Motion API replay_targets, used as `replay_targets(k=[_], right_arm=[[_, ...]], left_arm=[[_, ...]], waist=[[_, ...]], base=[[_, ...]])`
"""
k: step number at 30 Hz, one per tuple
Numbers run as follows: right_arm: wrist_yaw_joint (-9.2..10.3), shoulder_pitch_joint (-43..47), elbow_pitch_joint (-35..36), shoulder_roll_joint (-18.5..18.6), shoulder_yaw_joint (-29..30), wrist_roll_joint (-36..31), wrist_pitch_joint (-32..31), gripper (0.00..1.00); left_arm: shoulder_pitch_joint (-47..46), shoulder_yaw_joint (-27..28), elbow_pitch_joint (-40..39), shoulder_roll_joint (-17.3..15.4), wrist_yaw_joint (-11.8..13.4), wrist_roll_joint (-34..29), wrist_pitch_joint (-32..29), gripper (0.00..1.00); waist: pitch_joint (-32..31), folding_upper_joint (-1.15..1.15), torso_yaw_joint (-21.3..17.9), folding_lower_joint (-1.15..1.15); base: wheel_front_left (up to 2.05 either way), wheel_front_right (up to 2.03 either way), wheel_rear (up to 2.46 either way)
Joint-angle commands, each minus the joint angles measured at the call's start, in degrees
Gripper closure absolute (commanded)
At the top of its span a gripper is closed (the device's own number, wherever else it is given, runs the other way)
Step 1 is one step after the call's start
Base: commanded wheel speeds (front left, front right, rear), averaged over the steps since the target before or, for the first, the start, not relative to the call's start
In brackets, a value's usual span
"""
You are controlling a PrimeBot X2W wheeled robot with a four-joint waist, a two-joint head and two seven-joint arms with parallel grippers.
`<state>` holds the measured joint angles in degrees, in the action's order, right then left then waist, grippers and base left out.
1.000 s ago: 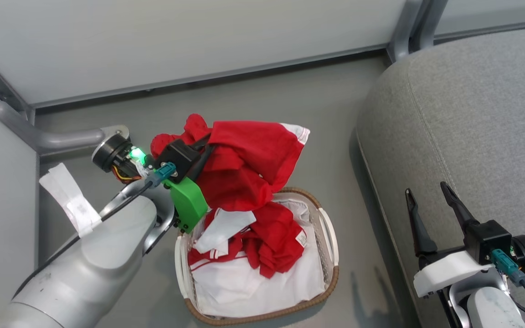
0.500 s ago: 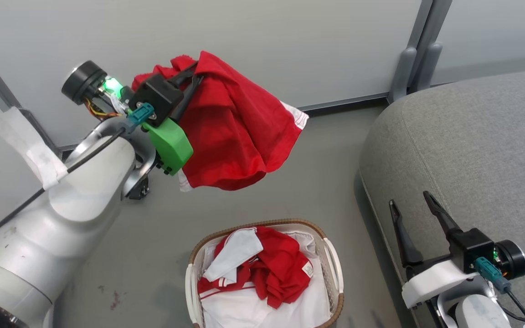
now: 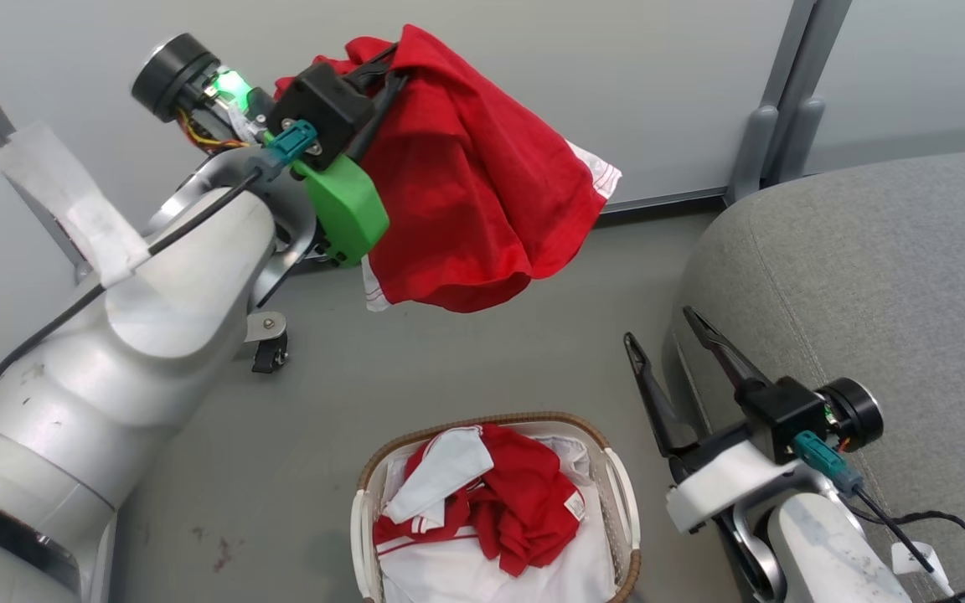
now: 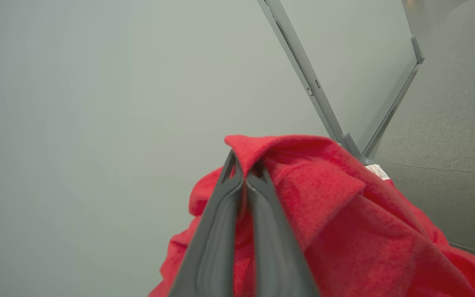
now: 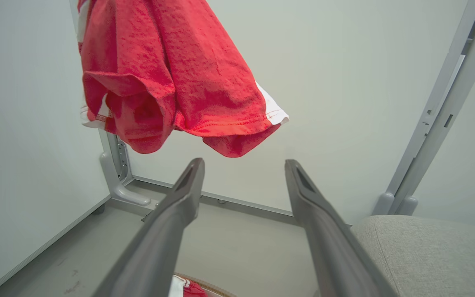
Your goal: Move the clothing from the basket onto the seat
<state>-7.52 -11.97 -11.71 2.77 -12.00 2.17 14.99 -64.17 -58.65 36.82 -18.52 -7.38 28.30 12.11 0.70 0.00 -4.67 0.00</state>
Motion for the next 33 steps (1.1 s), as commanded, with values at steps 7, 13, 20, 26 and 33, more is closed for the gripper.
replay_targets(k=[7,13,20,26,33], right_arm=[[0.06,-5.67,-3.04,0.22,-6.22,2.21,0.30,0.00],[0.06,-8.91,-6.57,0.26,-6.64,-0.19,0.30,0.00],[0.06,-11.05,-6.55,0.25,-1.44,-5.97,0.30,0.00],[0.06,-12.68,-6.55,0.21,0.18,-5.68,0.30,0.00],[0.07,-14.48,-10.46,0.24,-4.04,-3.29,0.29,0.66]], left_arm=[[-2.48,-2.49,-0.66,4.07,-0.10,1.79,-2.15,1.00],[-3.61,-5.79,-1.89,6.16,-0.07,2.78,-2.45,1.00],[-3.91,-8.75,-4.26,6.94,-0.07,4.06,-1.38,1.00],[-2.82,-9.73,-5.70,7.16,-0.05,4.94,-0.59,1.00],[-1.49,-10.38,-5.75,6.94,-0.05,5.69,0.18,1.00]], waist=[[-0.76,0.00,2.50,0.00],[-1.27,0.00,4.86,0.00],[-1.72,0.00,6.62,0.00],[-2.07,0.00,7.27,0.00],[-2.28,0.00,7.36,0.00]], base=[[0.00,0.00,0.00],[0.00,0.00,0.00],[0.00,0.00,0.00],[0.00,0.00,0.00],[0.00,0.00,0.00]])
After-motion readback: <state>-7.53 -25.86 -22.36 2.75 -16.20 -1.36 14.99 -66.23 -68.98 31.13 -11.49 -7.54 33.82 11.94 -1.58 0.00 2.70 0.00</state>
